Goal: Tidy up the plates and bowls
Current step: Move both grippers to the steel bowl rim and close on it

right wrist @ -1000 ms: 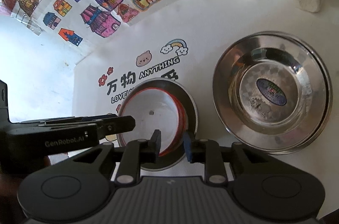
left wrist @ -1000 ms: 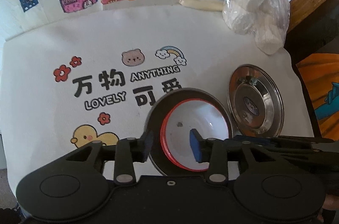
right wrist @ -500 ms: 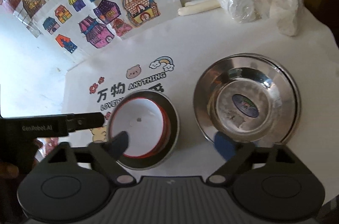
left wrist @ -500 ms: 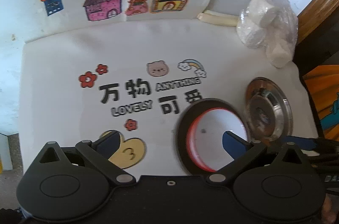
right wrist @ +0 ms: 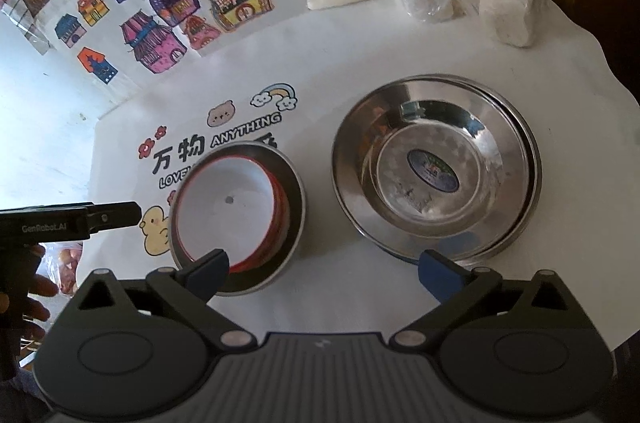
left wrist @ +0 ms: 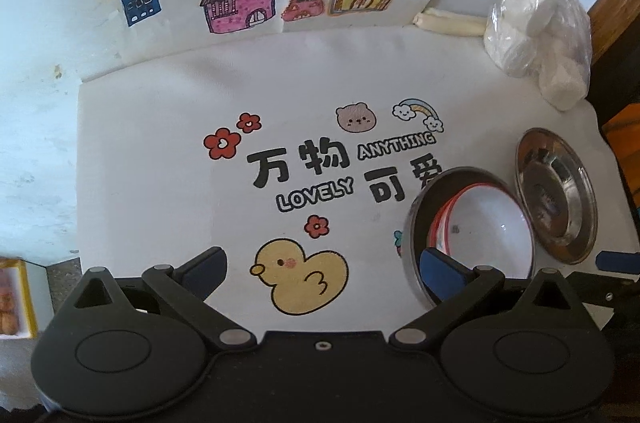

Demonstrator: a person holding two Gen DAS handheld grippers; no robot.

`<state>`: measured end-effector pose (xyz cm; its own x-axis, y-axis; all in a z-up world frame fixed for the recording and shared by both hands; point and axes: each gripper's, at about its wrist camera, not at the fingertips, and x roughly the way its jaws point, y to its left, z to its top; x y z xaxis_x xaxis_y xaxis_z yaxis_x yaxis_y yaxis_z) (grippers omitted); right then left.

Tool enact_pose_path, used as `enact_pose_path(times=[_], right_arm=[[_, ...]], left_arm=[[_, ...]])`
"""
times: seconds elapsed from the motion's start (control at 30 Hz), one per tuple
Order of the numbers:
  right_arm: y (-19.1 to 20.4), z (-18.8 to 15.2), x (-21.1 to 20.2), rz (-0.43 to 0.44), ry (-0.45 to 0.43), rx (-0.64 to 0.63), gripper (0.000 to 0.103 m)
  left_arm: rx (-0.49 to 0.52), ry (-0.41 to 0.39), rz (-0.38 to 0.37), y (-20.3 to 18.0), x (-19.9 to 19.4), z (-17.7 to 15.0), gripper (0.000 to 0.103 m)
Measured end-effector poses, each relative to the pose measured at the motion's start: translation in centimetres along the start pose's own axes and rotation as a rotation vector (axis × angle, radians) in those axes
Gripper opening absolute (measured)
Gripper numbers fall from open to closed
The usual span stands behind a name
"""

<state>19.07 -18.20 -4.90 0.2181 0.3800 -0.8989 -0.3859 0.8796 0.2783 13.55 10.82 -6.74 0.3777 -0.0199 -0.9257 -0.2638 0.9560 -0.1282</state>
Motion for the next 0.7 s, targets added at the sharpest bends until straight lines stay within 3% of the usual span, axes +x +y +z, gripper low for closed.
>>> enact_pose_path(times=[0.7], right_arm=[[-0.1, 0.2, 0.4, -0.047, 0.026, -0.024, 0.103]], left_arm=[[0.12, 0.01, 0.034, -1.0, 1.1, 1.1, 0.102]])
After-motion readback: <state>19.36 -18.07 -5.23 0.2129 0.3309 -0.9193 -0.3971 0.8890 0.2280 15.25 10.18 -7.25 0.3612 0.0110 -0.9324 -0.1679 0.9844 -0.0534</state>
